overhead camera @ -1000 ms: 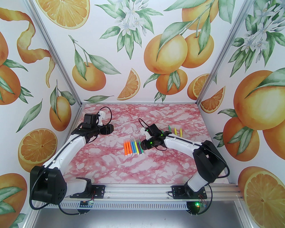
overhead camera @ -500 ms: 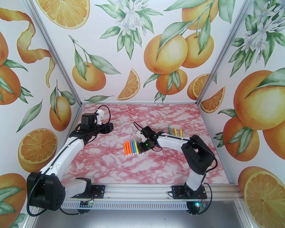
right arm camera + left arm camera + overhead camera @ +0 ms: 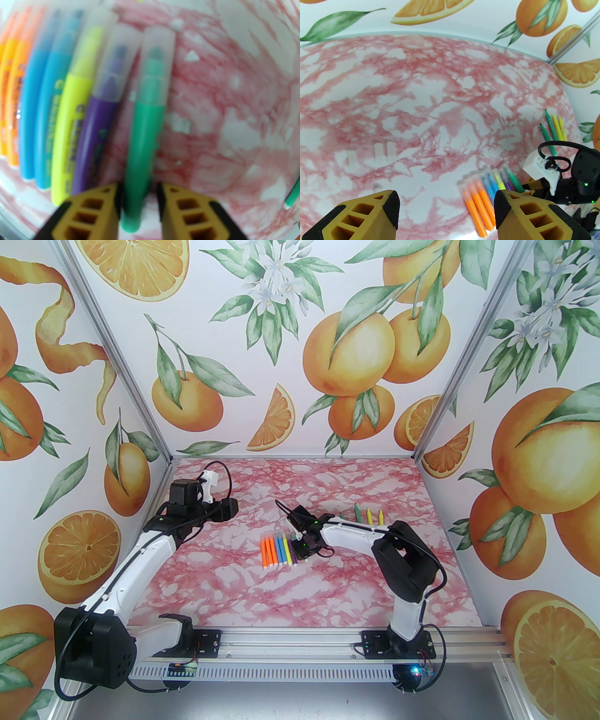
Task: Open the pen caps
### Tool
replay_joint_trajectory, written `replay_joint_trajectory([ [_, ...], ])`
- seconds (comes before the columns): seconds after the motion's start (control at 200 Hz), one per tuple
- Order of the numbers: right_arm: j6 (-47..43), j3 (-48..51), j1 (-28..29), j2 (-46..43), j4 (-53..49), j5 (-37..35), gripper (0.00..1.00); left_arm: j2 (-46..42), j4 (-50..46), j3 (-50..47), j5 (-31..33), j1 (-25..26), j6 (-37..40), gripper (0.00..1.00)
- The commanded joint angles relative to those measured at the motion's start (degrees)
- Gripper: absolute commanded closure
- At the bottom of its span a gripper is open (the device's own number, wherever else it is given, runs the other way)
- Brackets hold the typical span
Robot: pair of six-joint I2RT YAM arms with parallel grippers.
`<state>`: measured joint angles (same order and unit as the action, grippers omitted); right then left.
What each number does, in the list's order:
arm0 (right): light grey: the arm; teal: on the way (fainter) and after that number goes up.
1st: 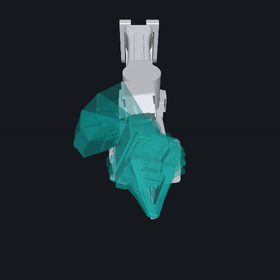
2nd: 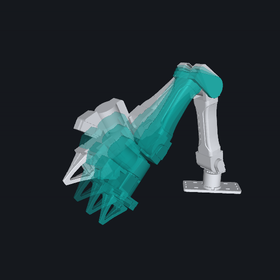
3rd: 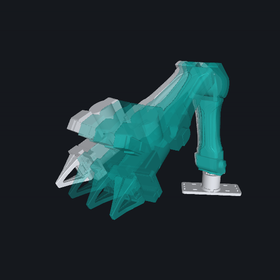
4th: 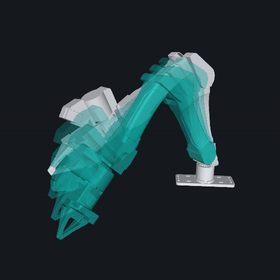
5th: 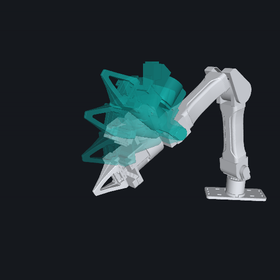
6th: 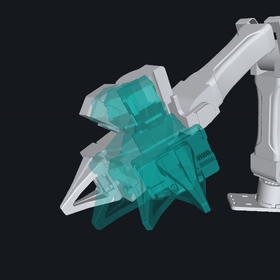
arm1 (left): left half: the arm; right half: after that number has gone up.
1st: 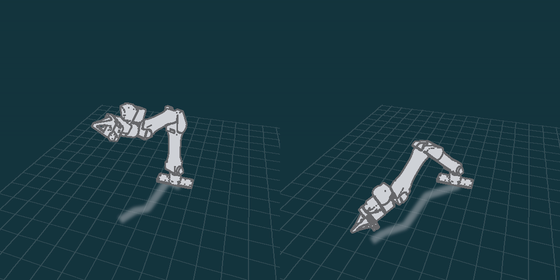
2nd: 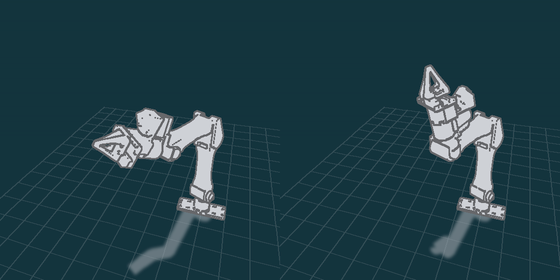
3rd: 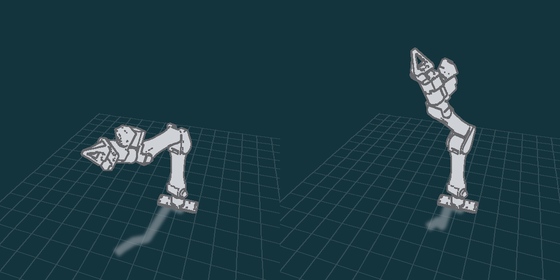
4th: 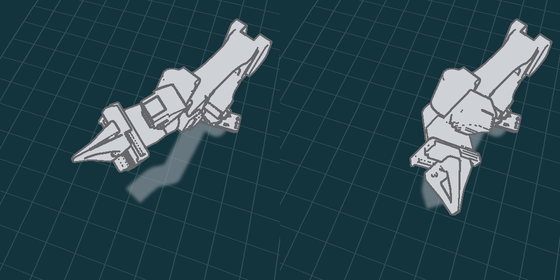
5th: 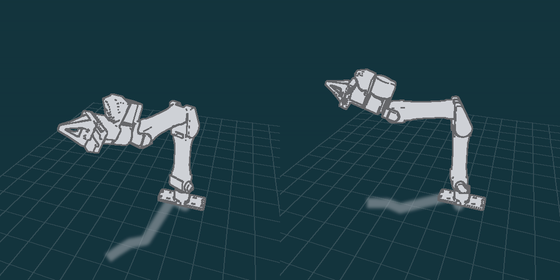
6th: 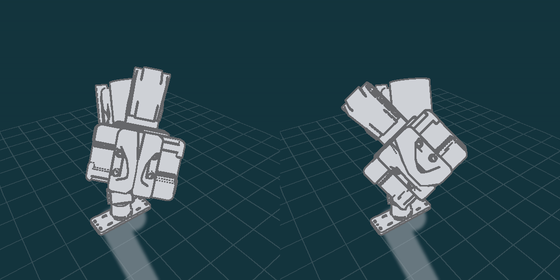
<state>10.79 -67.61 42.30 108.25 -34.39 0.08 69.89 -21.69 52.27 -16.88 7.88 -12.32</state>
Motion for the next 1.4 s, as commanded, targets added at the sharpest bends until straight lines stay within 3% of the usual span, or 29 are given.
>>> replay_joint_trajectory([
  [0.0, -0.09, -0.08, -0.33, 3.26, -2.57, -5.0, 0.77, 0.62, 3.11, -1.65, -2.14, -0.41, -2.19, 0.3],
  [0.2, 0.68, 0.76, -1.05, 2.15, -0.84, -2.7, 0.93, 2.03, 5.95, -2.91, -4.26, -0.36, -4.94, 0.3],
  [0.395, 2.81, 4.16, -4.87, -5.19, 3.75, 3.82, 1.0, 3.54, 9.69, -4.33, -9.02, -0.3, -8.01, 0.3],
  [0.545, 2.93, 6.81, -6.25, -11.78, 8.07, 10.07, 1.0, 5.43, 16.45, -6.25, -14.37, 1.01, -13.26, 0.3],
  [0.781, 2.97, 9.51, -6.35, -16.87, 13.8, 19.2, 1.0, 10.3, 22.33, -4.9, -17.61, 7.17, -18.47, 0.34],
  [0.951, 3.36, 10.68, -6.27, -18.37, 16.69, 22.46, 1.0, 12.14, 28.21, -4.9, -20.27, 9.67, -23.63, 0.37],
  [1.396, 2.75, 11.51, -6.31, -21.12, 19.26, 27.45, 1.0, 16.38, 29.93, -2.71, -22.71, 13.56, -26.72, 0.46],
])
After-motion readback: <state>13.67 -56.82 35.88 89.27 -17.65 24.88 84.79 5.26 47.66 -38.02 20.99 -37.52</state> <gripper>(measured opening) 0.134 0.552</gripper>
